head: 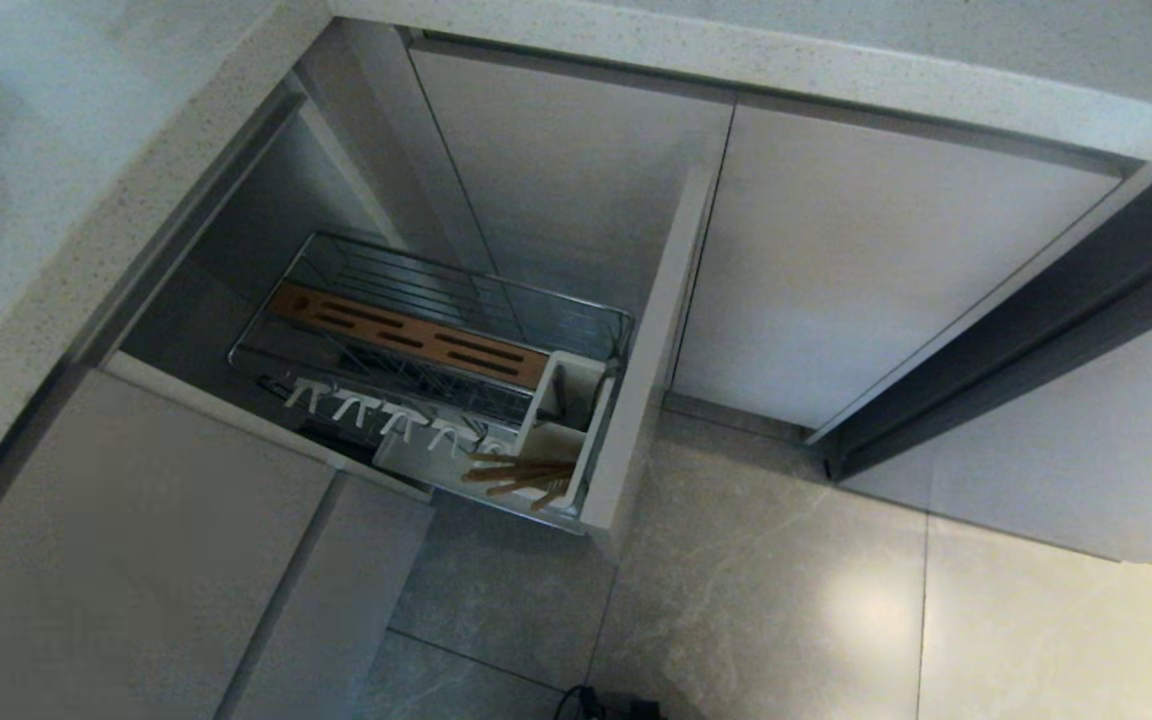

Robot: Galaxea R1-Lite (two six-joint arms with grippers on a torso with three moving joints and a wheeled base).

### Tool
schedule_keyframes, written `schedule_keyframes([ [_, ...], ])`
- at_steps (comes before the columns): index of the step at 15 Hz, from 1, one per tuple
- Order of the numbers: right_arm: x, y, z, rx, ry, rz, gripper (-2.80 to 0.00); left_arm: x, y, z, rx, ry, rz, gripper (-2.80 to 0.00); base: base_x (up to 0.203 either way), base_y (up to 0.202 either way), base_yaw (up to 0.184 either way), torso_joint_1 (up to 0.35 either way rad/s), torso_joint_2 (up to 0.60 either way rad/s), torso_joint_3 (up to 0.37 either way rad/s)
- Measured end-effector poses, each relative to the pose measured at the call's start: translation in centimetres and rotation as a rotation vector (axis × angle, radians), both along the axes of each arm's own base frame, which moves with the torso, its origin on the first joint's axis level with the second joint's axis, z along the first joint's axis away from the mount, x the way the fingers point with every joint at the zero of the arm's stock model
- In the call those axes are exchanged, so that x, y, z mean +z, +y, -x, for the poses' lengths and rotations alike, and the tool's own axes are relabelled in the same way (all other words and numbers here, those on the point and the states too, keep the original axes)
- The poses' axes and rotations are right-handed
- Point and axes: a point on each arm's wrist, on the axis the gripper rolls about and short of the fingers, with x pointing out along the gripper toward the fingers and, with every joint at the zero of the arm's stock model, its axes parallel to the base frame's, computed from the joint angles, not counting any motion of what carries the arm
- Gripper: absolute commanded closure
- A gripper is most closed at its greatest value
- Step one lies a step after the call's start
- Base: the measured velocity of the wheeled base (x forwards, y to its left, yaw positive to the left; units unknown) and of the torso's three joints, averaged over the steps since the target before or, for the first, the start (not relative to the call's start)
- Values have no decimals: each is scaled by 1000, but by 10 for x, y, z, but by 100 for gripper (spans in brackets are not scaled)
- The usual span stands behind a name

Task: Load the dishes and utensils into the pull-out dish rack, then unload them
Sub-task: Take the bowl out of the cupboard

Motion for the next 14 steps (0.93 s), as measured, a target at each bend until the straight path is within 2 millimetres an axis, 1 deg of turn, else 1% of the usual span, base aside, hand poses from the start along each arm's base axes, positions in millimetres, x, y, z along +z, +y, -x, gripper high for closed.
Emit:
schedule_keyframes([
  [4, 0, 0, 0, 0, 0, 0, 0, -21, 6, -2, 35, 188, 78, 0, 0, 0, 0, 0, 0, 0],
  [8, 0, 0, 0, 0, 0, 0, 0, -26, 16, -5, 90, 227, 110, 0, 0, 0, 0, 0, 0, 0],
  [14, 0, 0, 0, 0, 0, 0, 0, -28, 19, -9, 89, 234, 126, 0, 0, 0, 0, 0, 0, 0],
])
